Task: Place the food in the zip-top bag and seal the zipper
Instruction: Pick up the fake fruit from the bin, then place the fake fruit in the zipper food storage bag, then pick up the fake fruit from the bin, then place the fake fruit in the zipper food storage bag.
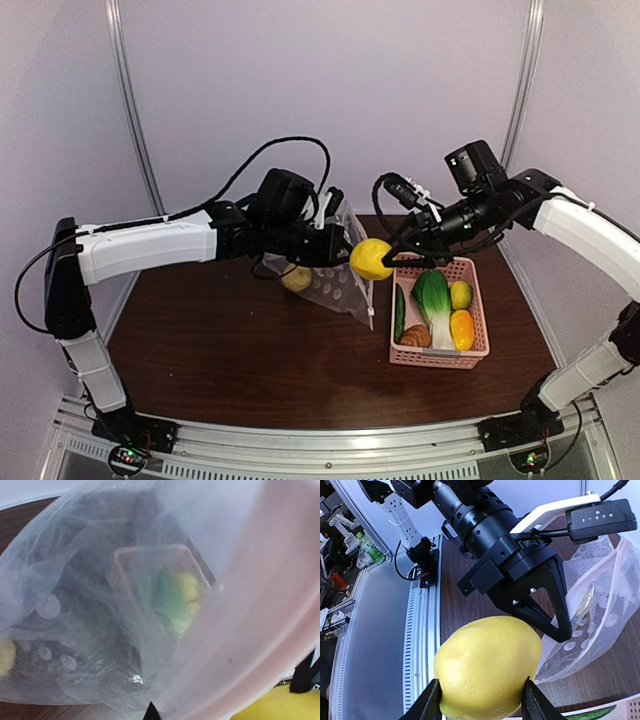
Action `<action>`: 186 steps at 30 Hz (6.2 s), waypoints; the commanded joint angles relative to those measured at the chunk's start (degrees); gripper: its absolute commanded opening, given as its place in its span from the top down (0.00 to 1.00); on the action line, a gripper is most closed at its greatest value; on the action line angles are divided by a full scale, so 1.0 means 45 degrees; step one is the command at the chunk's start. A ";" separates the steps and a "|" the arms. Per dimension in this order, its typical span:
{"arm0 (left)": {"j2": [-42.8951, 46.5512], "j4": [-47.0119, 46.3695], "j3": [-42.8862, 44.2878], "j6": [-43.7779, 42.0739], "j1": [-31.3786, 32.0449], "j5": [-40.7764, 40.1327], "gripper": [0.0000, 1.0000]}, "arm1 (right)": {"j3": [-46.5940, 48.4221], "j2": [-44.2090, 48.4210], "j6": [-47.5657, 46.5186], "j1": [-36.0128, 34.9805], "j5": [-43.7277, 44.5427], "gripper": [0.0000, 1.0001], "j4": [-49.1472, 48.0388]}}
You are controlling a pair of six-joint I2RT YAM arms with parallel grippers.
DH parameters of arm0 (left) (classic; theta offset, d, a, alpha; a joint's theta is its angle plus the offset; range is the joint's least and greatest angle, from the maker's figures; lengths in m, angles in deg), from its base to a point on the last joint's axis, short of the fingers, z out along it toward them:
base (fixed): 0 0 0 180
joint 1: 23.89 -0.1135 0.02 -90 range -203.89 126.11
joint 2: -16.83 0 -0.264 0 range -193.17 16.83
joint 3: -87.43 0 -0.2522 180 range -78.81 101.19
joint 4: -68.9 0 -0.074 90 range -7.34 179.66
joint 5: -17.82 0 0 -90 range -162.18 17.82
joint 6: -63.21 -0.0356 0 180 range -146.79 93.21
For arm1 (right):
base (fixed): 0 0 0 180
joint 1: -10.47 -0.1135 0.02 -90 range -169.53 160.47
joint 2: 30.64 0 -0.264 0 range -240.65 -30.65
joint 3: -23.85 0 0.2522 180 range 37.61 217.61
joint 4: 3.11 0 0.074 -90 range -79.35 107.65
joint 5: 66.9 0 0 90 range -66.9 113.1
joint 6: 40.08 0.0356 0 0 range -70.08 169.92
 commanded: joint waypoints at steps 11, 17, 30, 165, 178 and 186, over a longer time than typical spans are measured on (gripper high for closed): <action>0.0360 -0.0159 0.0486 0.0085 0.0041 0.0541 1.00 | 0.0850 -0.1366 0.0902 0.0091 -0.0313 0.59 -0.1200; 0.0581 -0.0098 0.0198 -0.0040 0.0064 0.0495 1.00 | 0.0501 -0.1532 0.0851 0.0742 -0.0312 0.60 -0.1269; 0.0521 -0.0290 0.0292 -0.0154 0.0255 0.0727 1.00 | -0.0072 -0.1712 0.1845 0.0906 0.1705 0.63 -0.2509; 0.0858 0.0000 0.0180 -0.0611 0.0136 0.0975 1.00 | 0.0713 -0.1741 0.0278 0.1544 -0.0369 0.58 -0.1087; 0.0494 -0.0196 0.0596 -0.0931 0.0392 0.1670 1.00 | 0.0317 -0.1876 0.0472 0.0660 0.2862 0.61 -0.1846; 0.0400 -0.0187 0.0769 -0.0827 0.0434 0.1568 1.00 | 0.0434 -0.1871 0.0623 0.0297 0.4507 0.61 -0.1954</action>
